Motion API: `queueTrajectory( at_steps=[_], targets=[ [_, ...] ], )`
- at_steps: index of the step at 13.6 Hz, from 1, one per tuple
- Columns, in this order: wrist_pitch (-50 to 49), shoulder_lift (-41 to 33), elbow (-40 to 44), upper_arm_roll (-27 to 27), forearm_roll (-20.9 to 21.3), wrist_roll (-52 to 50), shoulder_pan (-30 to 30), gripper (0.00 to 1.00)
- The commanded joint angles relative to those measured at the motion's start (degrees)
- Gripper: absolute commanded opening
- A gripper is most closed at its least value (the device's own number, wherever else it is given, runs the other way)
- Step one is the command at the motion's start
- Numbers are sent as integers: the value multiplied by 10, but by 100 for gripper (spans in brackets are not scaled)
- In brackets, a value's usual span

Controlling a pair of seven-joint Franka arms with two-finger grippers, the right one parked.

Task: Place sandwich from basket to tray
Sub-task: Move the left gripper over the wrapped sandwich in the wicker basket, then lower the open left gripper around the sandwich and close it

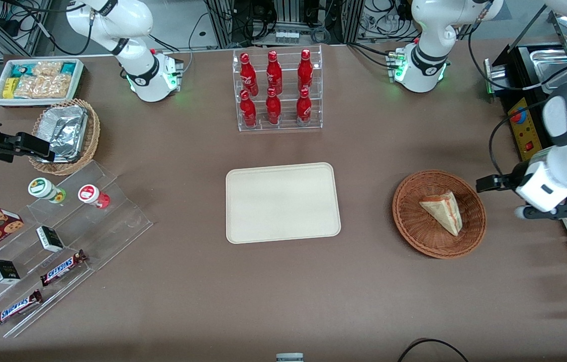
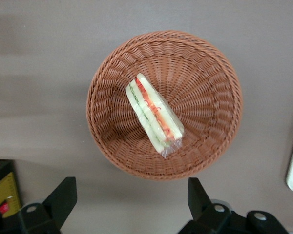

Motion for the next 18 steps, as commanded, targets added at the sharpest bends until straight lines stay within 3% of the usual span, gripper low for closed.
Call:
queueTrajectory(
  at_steps=[1,4,10,18],
  targets=[
    [53,-31,-75,-3,-6,-41,3,100],
    [131,-54,-143,-4,-5,-112,-1,100],
    [187,-30,-155,-7,2,-308,-49,100],
    [234,5,-166,-3,3,-335,-44,100]
  ],
)
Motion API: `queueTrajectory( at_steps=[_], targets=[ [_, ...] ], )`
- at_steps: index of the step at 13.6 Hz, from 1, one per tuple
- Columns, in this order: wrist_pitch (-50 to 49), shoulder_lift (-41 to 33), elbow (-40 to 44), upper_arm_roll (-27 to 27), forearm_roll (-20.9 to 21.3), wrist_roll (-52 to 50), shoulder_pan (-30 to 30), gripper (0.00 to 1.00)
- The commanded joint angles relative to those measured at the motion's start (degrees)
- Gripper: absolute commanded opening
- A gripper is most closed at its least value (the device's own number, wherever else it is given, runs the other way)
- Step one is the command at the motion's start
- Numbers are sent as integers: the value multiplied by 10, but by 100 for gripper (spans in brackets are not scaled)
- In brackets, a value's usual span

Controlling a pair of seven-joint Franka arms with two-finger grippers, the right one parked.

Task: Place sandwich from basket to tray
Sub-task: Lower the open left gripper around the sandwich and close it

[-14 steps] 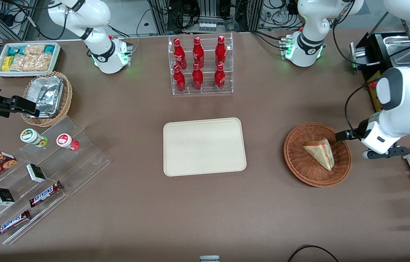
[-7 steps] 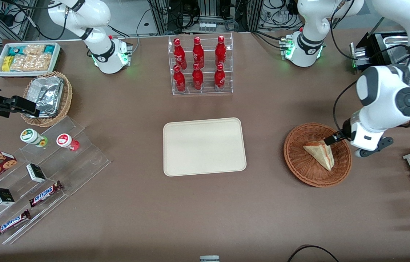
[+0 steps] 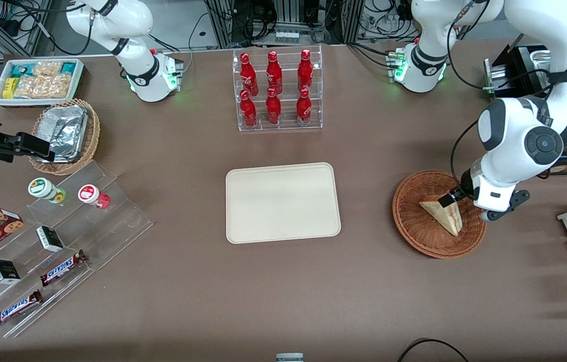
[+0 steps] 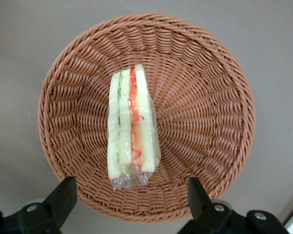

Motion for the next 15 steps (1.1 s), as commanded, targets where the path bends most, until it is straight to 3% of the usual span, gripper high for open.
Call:
queueTrajectory(
  at_steps=[1,13,14,15],
  targets=[
    [34,19,-11,2,3,-17,7,100],
    [83,68,-31,2,-6,-67,14,99],
    [81,69,-31,1,-6,-76,13,97],
    [79,69,-30,1,-6,-84,13,89]
  ],
)
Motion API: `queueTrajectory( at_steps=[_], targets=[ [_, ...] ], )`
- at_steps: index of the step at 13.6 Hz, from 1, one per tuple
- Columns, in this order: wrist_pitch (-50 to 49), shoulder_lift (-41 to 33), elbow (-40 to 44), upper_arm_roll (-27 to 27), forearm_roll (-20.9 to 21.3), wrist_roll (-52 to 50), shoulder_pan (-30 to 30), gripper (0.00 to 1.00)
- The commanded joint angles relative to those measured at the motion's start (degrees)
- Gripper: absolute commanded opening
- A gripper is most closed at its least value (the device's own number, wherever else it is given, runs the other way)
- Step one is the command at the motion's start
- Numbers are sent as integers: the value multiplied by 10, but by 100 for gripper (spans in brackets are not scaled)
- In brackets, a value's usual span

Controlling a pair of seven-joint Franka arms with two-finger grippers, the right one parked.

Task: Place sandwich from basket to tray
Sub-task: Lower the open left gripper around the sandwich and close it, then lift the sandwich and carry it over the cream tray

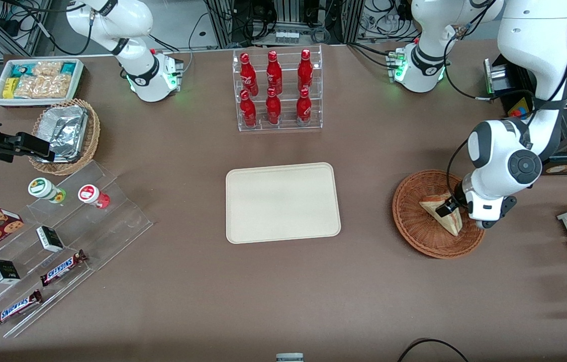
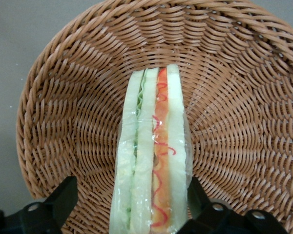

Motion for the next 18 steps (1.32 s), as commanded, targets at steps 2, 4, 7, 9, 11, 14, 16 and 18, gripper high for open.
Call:
queueTrajectory(
  at_steps=[2,4,7,9,11,14,16,18],
  targets=[
    [2,-5,-7,-2,-3,-42,-3,26],
    [-19,-9,3,-3,-3,-43,-3,0],
    [-103,-6,64,-3,-1,-32,-6,0],
    [-165,-6,114,-4,0,-18,-7,0],
    [-207,-6,145,-6,-1,10,-9,0],
    [-220,3,163,-21,-1,18,-51,0],
    [-225,15,188,-21,-2,18,-96,0],
    [-246,37,218,-23,-3,13,-143,0]
  ],
)
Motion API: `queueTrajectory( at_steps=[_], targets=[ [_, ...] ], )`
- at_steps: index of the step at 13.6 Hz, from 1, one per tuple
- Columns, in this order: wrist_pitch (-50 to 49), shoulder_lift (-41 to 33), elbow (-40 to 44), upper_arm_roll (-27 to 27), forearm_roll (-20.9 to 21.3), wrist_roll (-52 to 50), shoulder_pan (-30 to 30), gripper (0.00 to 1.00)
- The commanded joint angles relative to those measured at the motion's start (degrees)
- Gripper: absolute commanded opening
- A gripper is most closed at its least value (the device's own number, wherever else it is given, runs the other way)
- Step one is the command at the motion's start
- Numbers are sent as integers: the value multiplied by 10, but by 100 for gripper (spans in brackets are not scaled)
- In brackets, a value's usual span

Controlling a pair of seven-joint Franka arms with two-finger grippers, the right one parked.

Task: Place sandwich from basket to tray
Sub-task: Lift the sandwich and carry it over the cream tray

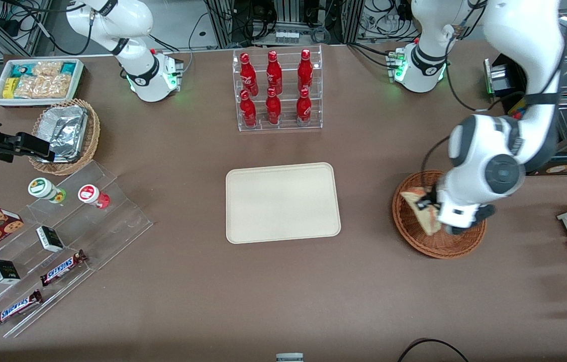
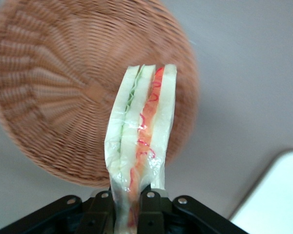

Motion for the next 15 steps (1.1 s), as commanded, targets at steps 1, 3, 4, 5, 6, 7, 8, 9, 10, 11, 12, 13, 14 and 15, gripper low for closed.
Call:
queueTrajectory(
  at_steps=[1,3,4,5,6,7,8,9,10,11,12,13,14,15],
  targets=[
    [-36,43,63,4,-3,-4,-62,0],
    [-39,89,112,3,-14,-24,-111,0],
    [-40,108,132,3,-22,-32,-130,0],
    [-41,126,156,3,-25,-43,-149,0],
    [-42,147,179,3,-25,-60,-167,0],
    [-42,163,202,3,-24,-75,-182,0],
    [-43,184,227,3,-24,-85,-198,0],
    [-42,204,248,3,-24,-97,-218,0],
    [-42,228,276,4,-22,-111,-238,0],
    [-44,255,306,4,-19,-128,-253,0],
    [-53,275,333,5,-18,-140,-266,0],
    [-65,290,359,5,-17,-144,-275,0],
    [-83,301,384,6,-17,-144,-281,0],
    [-99,304,399,5,-18,-145,-284,0]
  ],
)
